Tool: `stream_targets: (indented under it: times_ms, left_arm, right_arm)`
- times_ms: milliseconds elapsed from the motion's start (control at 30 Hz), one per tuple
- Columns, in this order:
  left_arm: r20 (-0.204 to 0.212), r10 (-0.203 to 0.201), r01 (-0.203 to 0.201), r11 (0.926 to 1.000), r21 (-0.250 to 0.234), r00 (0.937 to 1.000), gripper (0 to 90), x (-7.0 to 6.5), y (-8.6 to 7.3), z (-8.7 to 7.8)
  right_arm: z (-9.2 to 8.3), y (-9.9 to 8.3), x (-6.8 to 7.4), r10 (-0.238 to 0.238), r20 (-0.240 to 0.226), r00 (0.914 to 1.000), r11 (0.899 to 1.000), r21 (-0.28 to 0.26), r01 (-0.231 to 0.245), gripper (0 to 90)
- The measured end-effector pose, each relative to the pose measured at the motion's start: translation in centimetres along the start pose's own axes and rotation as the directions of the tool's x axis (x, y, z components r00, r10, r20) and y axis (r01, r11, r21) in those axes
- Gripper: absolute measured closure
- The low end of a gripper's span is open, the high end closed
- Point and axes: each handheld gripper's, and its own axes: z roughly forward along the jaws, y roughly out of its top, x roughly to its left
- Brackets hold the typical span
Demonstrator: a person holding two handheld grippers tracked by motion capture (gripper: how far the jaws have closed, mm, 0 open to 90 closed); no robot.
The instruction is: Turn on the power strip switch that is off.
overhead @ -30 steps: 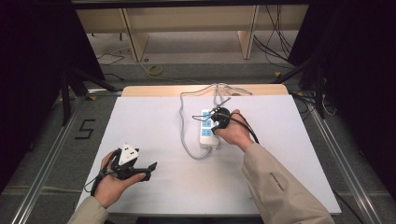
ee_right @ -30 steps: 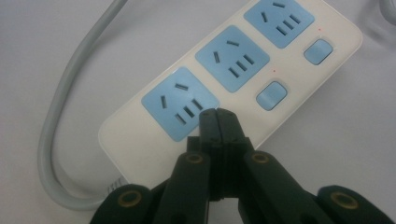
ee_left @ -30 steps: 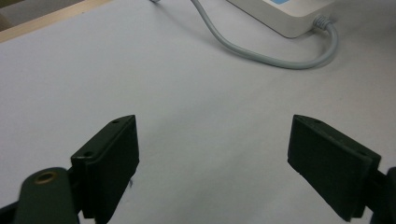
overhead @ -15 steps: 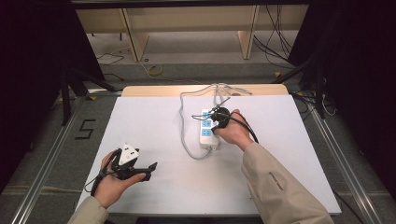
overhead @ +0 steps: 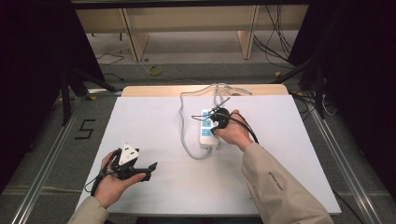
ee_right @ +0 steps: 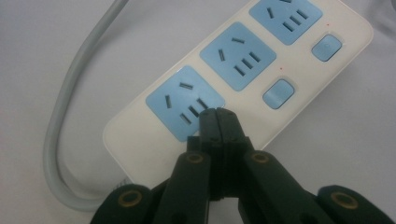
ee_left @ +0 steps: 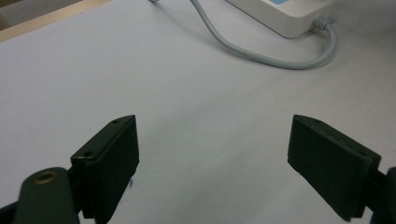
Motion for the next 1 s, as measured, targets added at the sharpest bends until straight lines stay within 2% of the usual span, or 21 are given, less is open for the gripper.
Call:
stream_targets:
  times_ms: [1000]
  left_arm:
    - [-0.001, -0.002, 0.002, 1.0000, 0.001, 1.0000, 16.1, 0.02, -0.01, 0.03]
  right_arm:
    - [-0.05, -0.04, 0.24, -0.014, 0.015, 0.9998, 1.000, -0.005, 0.014, 90.0]
